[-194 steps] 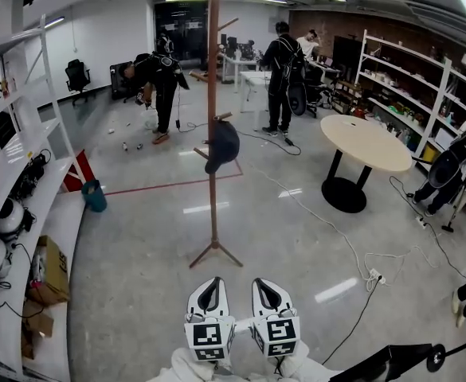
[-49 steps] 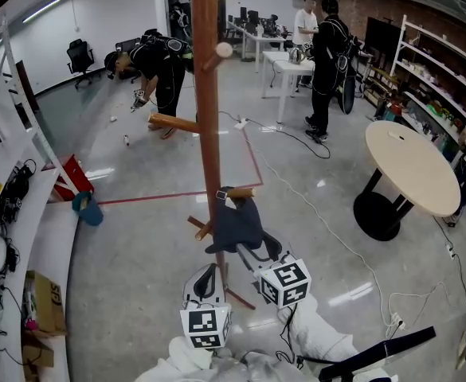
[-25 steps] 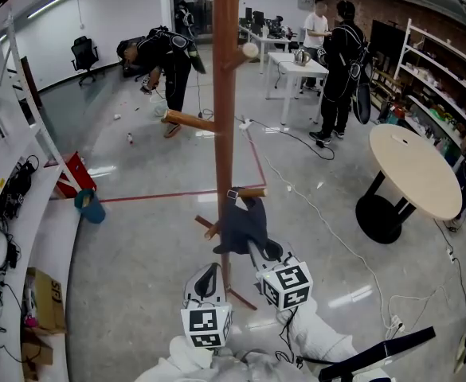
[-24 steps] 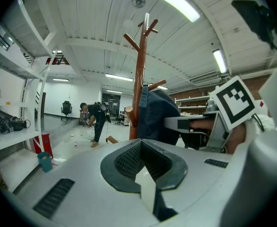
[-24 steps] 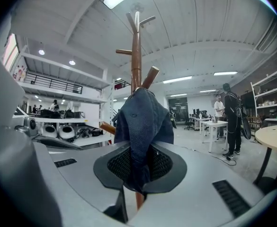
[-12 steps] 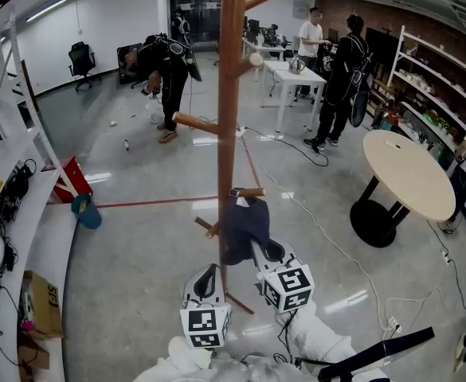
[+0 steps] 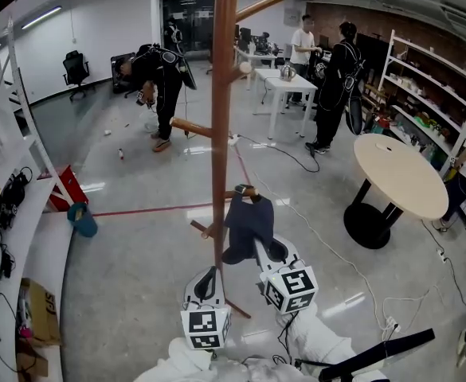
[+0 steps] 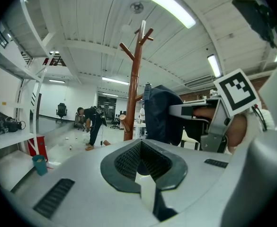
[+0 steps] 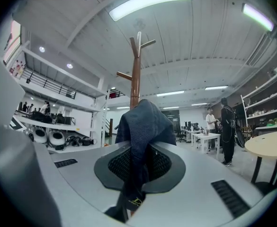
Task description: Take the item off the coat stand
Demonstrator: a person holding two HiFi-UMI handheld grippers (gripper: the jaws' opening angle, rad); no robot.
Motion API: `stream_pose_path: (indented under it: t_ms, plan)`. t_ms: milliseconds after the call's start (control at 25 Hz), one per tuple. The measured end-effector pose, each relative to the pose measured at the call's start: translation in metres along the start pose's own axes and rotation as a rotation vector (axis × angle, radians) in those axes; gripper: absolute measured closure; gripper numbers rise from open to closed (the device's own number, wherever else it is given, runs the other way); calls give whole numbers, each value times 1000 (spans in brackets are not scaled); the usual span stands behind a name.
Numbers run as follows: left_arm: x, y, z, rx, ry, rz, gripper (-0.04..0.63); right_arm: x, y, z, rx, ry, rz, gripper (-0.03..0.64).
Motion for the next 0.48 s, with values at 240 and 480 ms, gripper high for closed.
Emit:
stream_pose_path:
  t_ms: [240, 480]
  plan:
    - [3, 0, 0, 11, -10, 1, 595, 3, 4, 7, 20, -19, 4, 578]
    - [2, 4, 3, 19, -12, -2, 595, 2, 9, 12, 39, -35, 0, 578]
Point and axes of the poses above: the fingertips, and each gripper's own axes: z backward along the fingers, x to its right, y out of its top, the point moved 9 cm from there along z, backward along the fingers, and after that the axes turned 6 degrees about -z, right-handed, at the moved point
